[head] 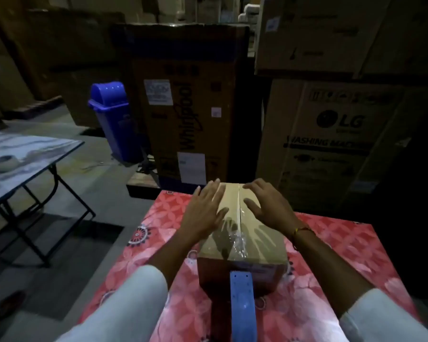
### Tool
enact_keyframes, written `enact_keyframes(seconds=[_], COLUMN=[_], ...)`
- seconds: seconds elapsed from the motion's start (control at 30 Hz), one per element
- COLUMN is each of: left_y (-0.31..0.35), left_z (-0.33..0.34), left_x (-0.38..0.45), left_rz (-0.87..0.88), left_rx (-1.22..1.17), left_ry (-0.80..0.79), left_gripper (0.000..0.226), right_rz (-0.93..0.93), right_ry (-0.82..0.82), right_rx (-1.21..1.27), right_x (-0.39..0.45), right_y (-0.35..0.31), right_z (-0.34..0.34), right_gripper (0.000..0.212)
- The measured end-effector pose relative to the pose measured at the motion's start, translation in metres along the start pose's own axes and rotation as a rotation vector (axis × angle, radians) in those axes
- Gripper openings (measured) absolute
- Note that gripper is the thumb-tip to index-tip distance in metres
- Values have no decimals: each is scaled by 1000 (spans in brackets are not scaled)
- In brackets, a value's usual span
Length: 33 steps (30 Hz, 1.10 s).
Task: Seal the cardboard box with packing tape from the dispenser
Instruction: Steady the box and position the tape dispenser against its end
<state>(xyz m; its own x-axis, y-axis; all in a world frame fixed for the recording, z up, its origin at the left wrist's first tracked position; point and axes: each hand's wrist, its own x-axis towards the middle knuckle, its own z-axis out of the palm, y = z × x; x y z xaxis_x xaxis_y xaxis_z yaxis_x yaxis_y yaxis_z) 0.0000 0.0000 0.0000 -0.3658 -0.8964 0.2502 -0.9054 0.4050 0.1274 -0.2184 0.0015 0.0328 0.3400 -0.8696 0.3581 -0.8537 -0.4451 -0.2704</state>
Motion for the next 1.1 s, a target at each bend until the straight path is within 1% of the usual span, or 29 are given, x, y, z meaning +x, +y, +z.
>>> enact_keyframes(seconds=[0.07,0.13,0.2,0.3,0.43,0.5,0.57,0.63,0.7,0.77,0.8,0.87,0.93,1.0,1.1], left_y=[9,18,24,28,25,24,24,23,21,21,22,23,23,22,19], left_z=[16,39,54,66,72,73,75,76,78,79,79,79,79,77,74], left_x=[-17,-39,-51,-67,-79,-81,-83,-84,-84,-83,-83,-83,-81,-75,-65], left_rz=[34,89,135,133,31,38,47,64,84,87,87,88,94,109,156], left_rx=[-15,1,-8,-8,-82,-73,-72,-60,-27,-9,-6,-7,-17,-22,-16], left_ry=[-56,-72,-79,-108,-140,-149,-160,-153,-148,-140,-137,-130,-134,-137,-158], left_gripper=[69,63,57,52,60,63,71,79,81,80,79,80,82,86,96], right_rz=[29,74,118,170,177,206,241,310,405,541,627,773,863,902,896], right_ry=[-14,-79,-94,-86,14,78,148,212,252,256,232,139,70,52,39], right_rx=[41,70,106,168,208,222,250,289,340,449,521,650,719,740,761], right_x=[-16,-39,-59,-89,-128,-145,-160,-174,-187,-197,-200,-205,-206,-208,-212], right_y=[3,2,1,-5,-22,-32,-42,-51,-57,-59,-61,-63,-66,-68,-71], right_z=[12,29,44,59,71,72,72,74,80,93,98,108,113,116,124], right_gripper=[37,37,37,35,14,12,10,8,7,5,4,17,32,41,49])
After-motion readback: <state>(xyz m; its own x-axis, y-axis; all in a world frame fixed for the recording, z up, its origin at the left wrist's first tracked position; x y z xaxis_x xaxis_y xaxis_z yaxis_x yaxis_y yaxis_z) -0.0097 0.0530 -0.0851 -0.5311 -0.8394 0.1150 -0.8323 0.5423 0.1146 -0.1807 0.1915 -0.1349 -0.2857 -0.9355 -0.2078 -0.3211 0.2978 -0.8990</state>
